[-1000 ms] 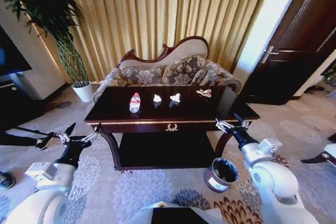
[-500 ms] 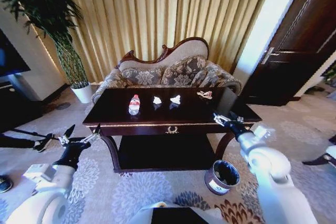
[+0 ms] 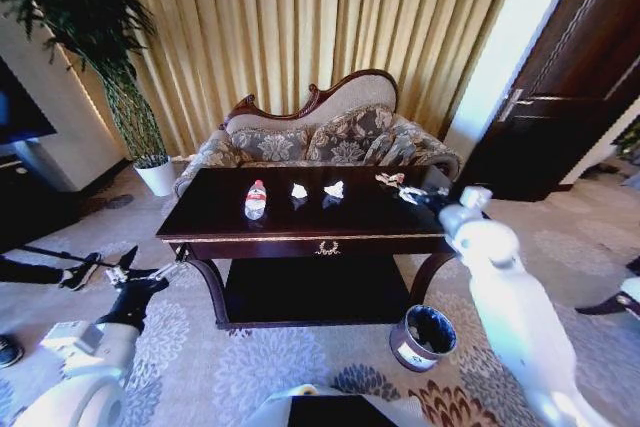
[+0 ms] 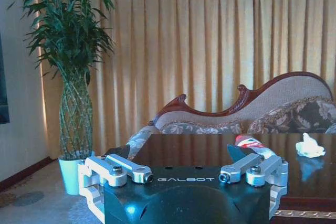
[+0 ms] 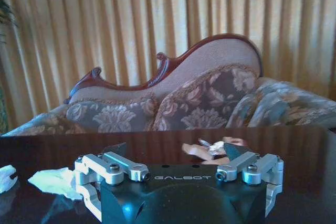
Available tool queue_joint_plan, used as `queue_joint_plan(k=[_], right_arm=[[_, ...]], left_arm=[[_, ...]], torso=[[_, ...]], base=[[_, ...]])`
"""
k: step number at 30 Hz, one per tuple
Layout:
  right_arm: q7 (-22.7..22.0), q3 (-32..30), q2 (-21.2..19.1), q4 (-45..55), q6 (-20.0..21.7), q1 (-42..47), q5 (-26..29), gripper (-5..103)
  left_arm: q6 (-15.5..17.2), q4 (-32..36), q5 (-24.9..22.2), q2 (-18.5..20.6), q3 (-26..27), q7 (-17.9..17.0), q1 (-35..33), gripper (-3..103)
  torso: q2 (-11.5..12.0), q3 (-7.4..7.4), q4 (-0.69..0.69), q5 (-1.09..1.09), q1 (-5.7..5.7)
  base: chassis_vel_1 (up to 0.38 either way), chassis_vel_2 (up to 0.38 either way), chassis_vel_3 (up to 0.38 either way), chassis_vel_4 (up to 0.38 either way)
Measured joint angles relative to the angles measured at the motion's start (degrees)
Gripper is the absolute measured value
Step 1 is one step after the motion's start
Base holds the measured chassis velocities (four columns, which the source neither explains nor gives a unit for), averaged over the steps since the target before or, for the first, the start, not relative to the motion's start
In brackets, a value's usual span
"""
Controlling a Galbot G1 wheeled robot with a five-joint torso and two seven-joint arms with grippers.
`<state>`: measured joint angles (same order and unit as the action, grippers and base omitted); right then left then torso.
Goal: Move to the front of the table and place the trash on the table into the trash bin.
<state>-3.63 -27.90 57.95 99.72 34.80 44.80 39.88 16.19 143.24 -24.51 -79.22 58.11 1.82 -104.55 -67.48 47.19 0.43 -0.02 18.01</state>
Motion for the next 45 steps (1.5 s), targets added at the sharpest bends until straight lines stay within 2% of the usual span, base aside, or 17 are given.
queue_joint_plan(k=[4, 12, 19, 28, 36, 45], right_arm=[[-0.3, 5.5, 1.7, -7.4, 0.5, -7.6, -1.8, 100], [-0.5, 9.9, 2.9, -17.9, 0.8, -16.5, -4.8, 100], [-0.6, 10.6, 3.0, -24.7, 1.5, -20.1, -7.7, 100], [-0.6, 11.8, 5.0, -37.1, 1.7, -25.5, -6.4, 100], [-0.6, 11.9, 6.7, -42.3, 1.3, -28.5, -6.3, 100], [-0.5, 11.9, 8.4, -47.2, -0.1, -30.9, -7.4, 100]], left_arm=[[0.0, 0.0, -0.2, -0.4, 1.1, -0.2, -0.6, 100], [0.0, 0.0, -0.2, -1.4, 1.3, -0.3, -0.8, 100], [-0.1, 0.0, -0.1, -1.5, 1.4, -0.3, -0.6, 100], [-0.1, 0.0, -0.3, -1.6, 1.3, -0.3, -0.2, 100], [-0.1, 0.0, -2.7, -1.4, 2.7, -0.3, -0.2, 100], [-0.1, 0.0, -3.2, -1.2, 3.0, -0.3, -0.1, 100]], torso=[[0.0, 0.0, -0.02, 0.02, 0.0], [0.0, 0.0, 0.0, 0.02, 0.0], [0.0, -0.01, 0.01, 0.01, 0.0], [0.0, -0.01, -0.02, 0.01, 0.0], [0.0, -0.01, -0.01, 0.02, -0.01], [0.0, -0.01, 0.0, 0.01, -0.01]], base=[[0.0, 0.0, 0.0, 0.0], [0.0, 0.0, 0.0, 0.0], [0.0, 0.0, 0.0, 0.0], [0.0, 0.0, 0.0, 0.0], [0.0, 0.0, 0.0, 0.0], [0.0, 0.0, 0.0, 0.0]])
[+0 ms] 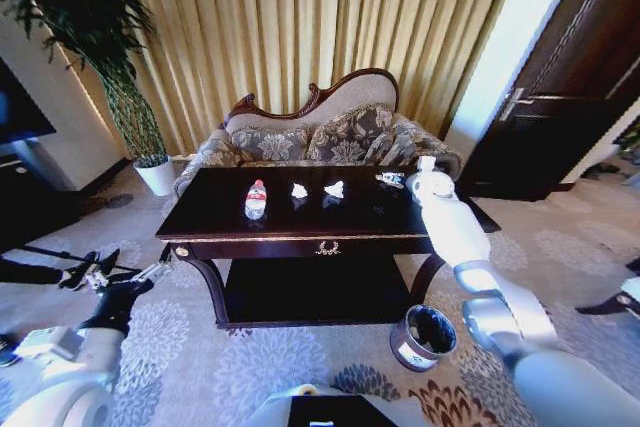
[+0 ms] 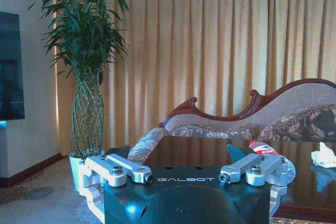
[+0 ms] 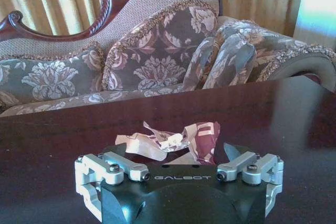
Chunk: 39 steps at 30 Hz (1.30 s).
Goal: Move to the front of the table and place the trash on the table into the trash bin.
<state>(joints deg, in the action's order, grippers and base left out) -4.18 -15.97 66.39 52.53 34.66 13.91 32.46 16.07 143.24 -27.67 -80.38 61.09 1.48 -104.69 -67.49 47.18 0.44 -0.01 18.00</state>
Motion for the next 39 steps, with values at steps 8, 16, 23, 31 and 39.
queue_joint_plan(k=[8, 16, 23, 31, 39], right_arm=[[0.2, 0.3, 0.7, -1.9, -0.5, -1.4, -0.8, 102], [0.2, 0.4, 1.1, -2.0, -1.8, -0.9, -1.3, 77], [0.4, 0.3, 1.0, -1.6, -2.0, -0.4, -1.3, 56], [0.5, 0.1, 0.6, -0.9, -2.1, 0.6, -1.4, 23], [0.5, -0.1, 0.0, -0.2, -2.2, 1.0, -1.1, 1]], left_arm=[[0.0, 0.0, -0.3, 0.0, 0.0, 0.0, 0.3, 100], [0.0, 0.0, -0.7, 0.2, 0.0, 0.0, 0.7, 100], [-0.1, 0.0, -1.0, 0.2, 0.3, 0.0, 0.7, 100], [-0.5, 0.0, -1.1, 0.3, 0.6, 0.2, 0.8, 100], [-0.5, 0.0, -1.2, 0.4, 0.6, 0.3, 0.7, 100]], torso=[[0.0, 0.0, 0.0, 0.02, 0.0], [0.0, 0.0, 0.0, 0.0, 0.0], [0.0, 0.0, -0.01, 0.01, 0.0], [0.0, 0.0, 0.0, 0.01, 0.0], [0.0, 0.0, 0.0, 0.01, 0.0]], base=[[0.0, 0.0, 0.0, 0.0], [0.0, 0.0, 0.0, 0.0], [0.0, 0.0, 0.0, 0.0], [0.0, 0.0, 0.0, 0.0], [0.0, 0.0, 0.0, 0.0]])
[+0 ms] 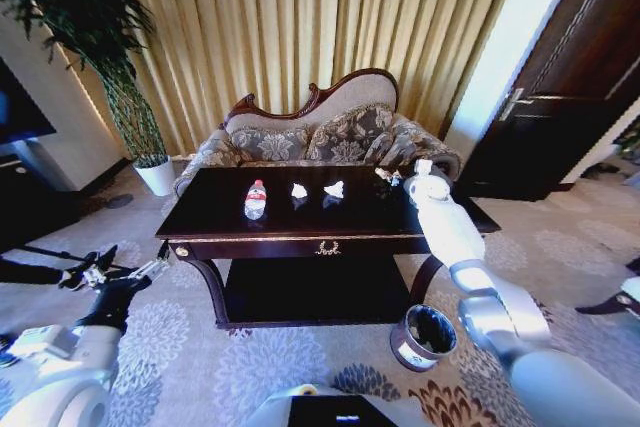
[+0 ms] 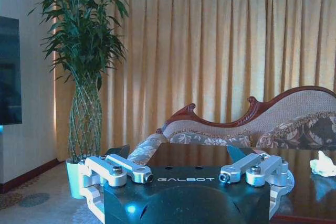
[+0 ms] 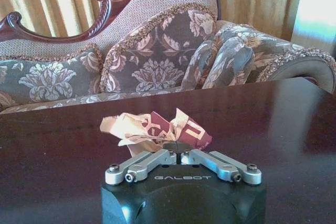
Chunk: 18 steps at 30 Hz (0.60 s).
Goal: Move to the front of the table and place the trash on the table into the trash bin.
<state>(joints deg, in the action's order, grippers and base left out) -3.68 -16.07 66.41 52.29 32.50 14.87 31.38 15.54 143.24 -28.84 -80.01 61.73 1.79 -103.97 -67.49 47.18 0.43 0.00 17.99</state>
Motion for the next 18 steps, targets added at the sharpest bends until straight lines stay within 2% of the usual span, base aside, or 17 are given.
queue_joint_plan(k=[12, 15, 18], right_arm=[[1.0, -0.9, -1.0, 3.8, -1.3, 2.6, 1.9, 0], [1.1, -1.4, -2.1, 9.8, -2.8, 4.9, 4.9, 0], [1.1, -1.8, -2.7, 13.3, -4.7, 6.3, 5.6, 0]], left_arm=[[-0.1, 0.0, 0.0, -0.1, 0.0, 0.0, -0.1, 100], [-0.1, 0.0, 0.0, -0.2, 0.0, 0.0, -0.2, 100], [-0.2, 0.0, 0.0, -0.2, -0.2, 0.0, 0.0, 100]], torso=[[0.0, 0.0, -0.01, 0.0, 0.0], [0.0, 0.0, 0.0, 0.0, 0.0], [0.0, 0.0, -0.01, 0.0, 0.0]], base=[[0.0, 0.0, 0.0, 0.0], [0.0, 0.0, 0.0, 0.0], [0.0, 0.0, 0.0, 0.0]])
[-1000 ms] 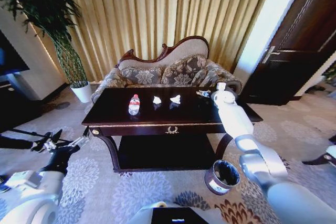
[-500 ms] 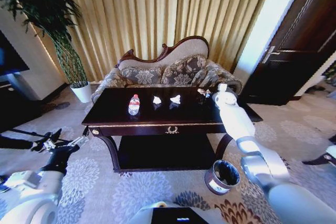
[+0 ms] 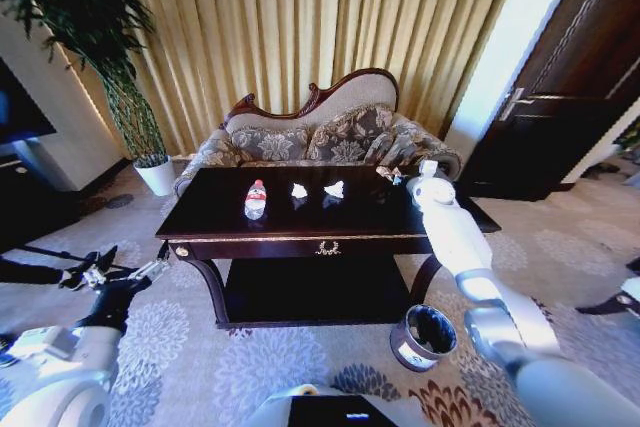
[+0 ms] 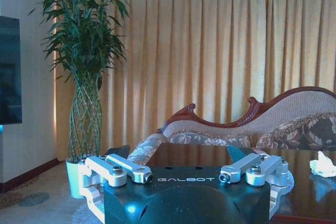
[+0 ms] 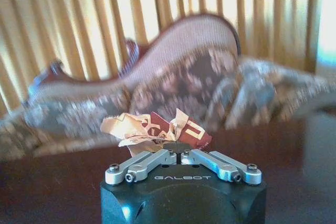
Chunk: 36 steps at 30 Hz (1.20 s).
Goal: Move to the front of the table and place the trash on the table into the trash bin.
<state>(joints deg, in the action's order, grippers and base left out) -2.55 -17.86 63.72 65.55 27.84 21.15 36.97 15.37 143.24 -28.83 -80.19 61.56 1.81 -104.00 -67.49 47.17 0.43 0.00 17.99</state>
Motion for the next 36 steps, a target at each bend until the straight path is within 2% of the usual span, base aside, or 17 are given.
queue_joint_plan(k=[3, 6, 8, 11, 15, 18, 20, 22, 28, 36], right_arm=[[0.1, -0.8, -0.7, 4.7, -1.5, 1.9, 1.1, 0], [0.5, -2.9, -2.2, 14.6, -3.0, 7.0, 3.8, 0], [0.6, -3.3, -2.5, 16.4, -3.0, 8.0, 4.5, 0], [0.9, -6.1, -4.4, 28.4, -3.2, 17.0, 7.2, 0], [1.4, -8.5, -6.3, 35.5, -4.5, 24.6, 5.4, 0], [1.9, -11.4, -7.2, 41.0, -5.9, 30.9, 1.2, 0], [2.1, -12.1, -7.3, 42.0, -6.1, 32.3, 0.5, 0], [2.1, -14.8, -7.3, 45.7, -6.7, 37.2, -0.5, 0], [0.8, -19.7, -7.4, 53.4, -6.9, 47.0, 0.4, 0], [0.1, -23.3, -5.2, 59.1, -6.9, 54.0, -0.4, 0]], left_arm=[[0.0, 0.0, 0.0, 0.0, -0.1, 0.0, 0.1, 100], [-0.2, 0.0, 0.0, 0.0, -0.1, -0.1, 0.1, 100], [-0.3, 0.0, 0.0, 0.0, -0.1, -0.1, 0.1, 100], [-0.4, 0.0, -0.1, 0.0, -1.0, -0.4, 0.6, 100], [-0.1, 0.0, -0.1, 0.3, -2.8, -1.0, 1.4, 100], [0.1, 0.0, 0.0, 0.8, -4.1, -1.1, 2.0, 100], [0.1, 0.0, 0.1, 0.8, -4.4, -1.1, 2.0, 100], [0.1, 0.0, 0.1, 1.1, -5.0, -1.1, 2.2, 100], [0.1, 0.0, -0.2, 1.7, -5.2, -1.1, 2.3, 100], [-0.2, -0.2, -1.4, 2.0, -4.8, -1.0, 2.6, 100]], torso=[[0.0, 0.0, 0.0, 0.01, 0.0], [0.0, 0.0, 0.0, -0.01, 0.01], [0.0, 0.0, 0.0, 0.0, 0.01], [0.0, 0.0, -0.01, -0.01, 0.0], [0.0, -0.01, 0.03, -0.01, 0.0], [0.0, -0.01, 0.0, -0.01, 0.0], [0.0, 0.0, 0.0, 0.0, 0.0], [0.0, 0.0, 0.0, 0.0, 0.0], [0.0, -0.01, 0.02, 0.0, 0.0], [0.0, 0.0, 0.0, 0.0, 0.0]], base=[[0.0, 0.0, 0.0, 0.0], [0.0, 0.0, 0.0, 0.0], [0.0, 0.0, 0.0, 0.0], [0.0, 0.0, 0.0, 0.0], [0.0, 0.0, 0.0, 0.0], [0.0, 0.0, 0.0, 0.0], [0.0, 0.0, 0.0, 0.0], [0.0, 0.0, 0.0, 0.0], [0.0, 0.0, 0.0, 0.0], [0.0, 0.0, 0.0, 0.0]])
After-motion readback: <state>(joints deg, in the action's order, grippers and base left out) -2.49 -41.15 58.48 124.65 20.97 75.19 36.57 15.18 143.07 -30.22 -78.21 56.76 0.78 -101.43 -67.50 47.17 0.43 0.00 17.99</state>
